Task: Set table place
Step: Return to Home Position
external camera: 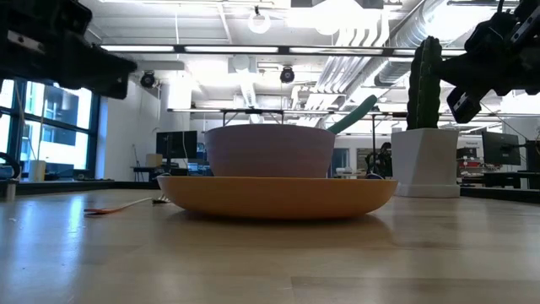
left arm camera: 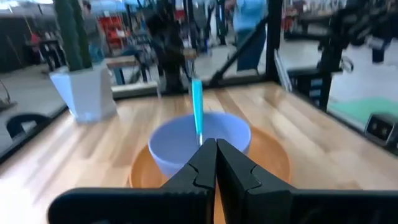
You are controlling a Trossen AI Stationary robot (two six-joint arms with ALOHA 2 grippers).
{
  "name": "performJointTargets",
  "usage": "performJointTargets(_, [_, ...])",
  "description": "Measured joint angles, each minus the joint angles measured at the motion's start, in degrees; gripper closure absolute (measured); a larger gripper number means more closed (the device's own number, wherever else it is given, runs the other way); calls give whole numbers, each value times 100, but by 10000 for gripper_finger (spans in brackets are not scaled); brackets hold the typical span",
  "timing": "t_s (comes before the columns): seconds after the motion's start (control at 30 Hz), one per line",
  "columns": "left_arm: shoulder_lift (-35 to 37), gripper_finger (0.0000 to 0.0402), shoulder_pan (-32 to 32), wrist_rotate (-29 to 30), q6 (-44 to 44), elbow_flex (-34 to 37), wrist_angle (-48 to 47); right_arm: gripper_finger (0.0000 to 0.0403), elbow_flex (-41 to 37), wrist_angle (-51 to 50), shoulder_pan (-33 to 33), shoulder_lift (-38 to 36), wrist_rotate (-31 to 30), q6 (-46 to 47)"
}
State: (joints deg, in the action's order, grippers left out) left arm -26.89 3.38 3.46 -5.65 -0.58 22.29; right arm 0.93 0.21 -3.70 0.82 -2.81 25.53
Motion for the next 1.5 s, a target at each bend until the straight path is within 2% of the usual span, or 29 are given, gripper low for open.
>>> performJointTargets(0.13, [1045,401,0,35,0,-2,-785,402,0,1,0,0,0,-2])
performJointTargets(0.37, [2330,401,0,41,-1,-1,-2134,402,0,-1,0,0,-1,-2])
performJointTargets(0.47, [2668,401,0,-99,-2,0,-2121,402,0,-1,0,2,-2,-2])
performJointTargets(1.5, [2655,401,0,-92,-2,0,-2118,402,0,-1,0,2,-4,-2])
